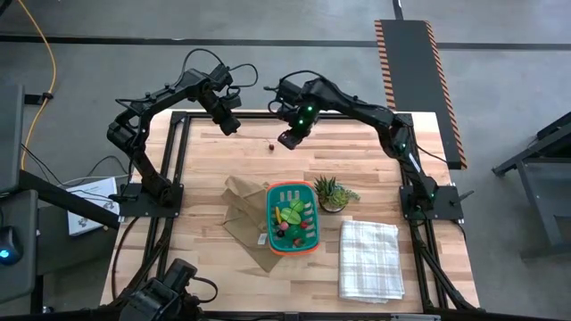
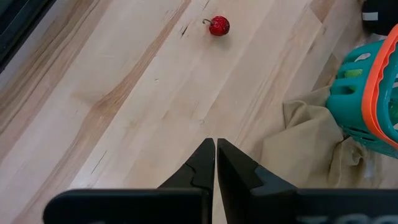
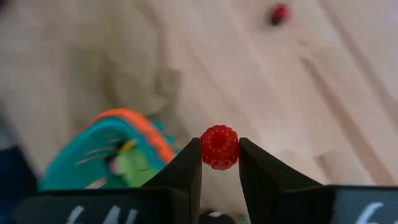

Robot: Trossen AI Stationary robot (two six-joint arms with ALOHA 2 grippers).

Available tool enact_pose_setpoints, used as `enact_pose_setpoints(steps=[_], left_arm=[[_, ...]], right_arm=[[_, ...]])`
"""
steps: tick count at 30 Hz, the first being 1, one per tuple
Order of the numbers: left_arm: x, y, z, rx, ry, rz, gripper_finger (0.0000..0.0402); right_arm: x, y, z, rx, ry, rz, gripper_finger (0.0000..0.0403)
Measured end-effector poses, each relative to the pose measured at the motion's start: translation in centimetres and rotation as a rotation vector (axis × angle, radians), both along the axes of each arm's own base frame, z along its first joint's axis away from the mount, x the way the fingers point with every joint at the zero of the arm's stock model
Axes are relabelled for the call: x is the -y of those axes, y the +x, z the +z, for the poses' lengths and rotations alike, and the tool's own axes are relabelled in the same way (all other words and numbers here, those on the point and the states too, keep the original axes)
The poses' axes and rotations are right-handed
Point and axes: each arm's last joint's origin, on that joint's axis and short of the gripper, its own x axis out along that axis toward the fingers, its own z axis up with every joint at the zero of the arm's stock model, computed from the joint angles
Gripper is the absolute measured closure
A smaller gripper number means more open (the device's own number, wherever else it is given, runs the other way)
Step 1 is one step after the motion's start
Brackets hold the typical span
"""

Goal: Pick and placing Produce into tupperware
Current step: Put the red raspberry into the green basket

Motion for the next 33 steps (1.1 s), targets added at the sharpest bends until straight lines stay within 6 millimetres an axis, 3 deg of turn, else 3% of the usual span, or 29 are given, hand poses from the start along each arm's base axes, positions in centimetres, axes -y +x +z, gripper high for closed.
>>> enact_pose_setpoints(steps=[7, 13, 20, 28, 33], left_arm=[[0.0, 0.0, 0.0, 0.0, 0.0, 0.0, 0.0394], [0.0, 0.0, 0.0, 0.0, -0.011, 0.016, 0.0394], [0.1, 0.0, 0.0, -0.006, -0.05, 0.075, 0.0394], [0.1, 0.0, 0.0, -0.021, -0.105, 0.183, 0.0394], [0.3, -0.1, 0.0, -0.042, -0.145, 0.225, 0.0394]], right_arm=[[-2.1, -0.3, 2.4, 0.165, 0.094, 0.191, 0.0332], [-4.8, 0.3, 2.8, 0.246, 0.226, 0.348, 0.0332], [-9.4, 0.6, 2.8, 0.237, 0.315, 0.537, 0.0332], [-15.0, 1.1, 2.3, 0.101, 0.157, 0.656, 0.0332], [-18.2, 1.5, 2.1, 0.023, 0.0, 0.615, 0.0332]])
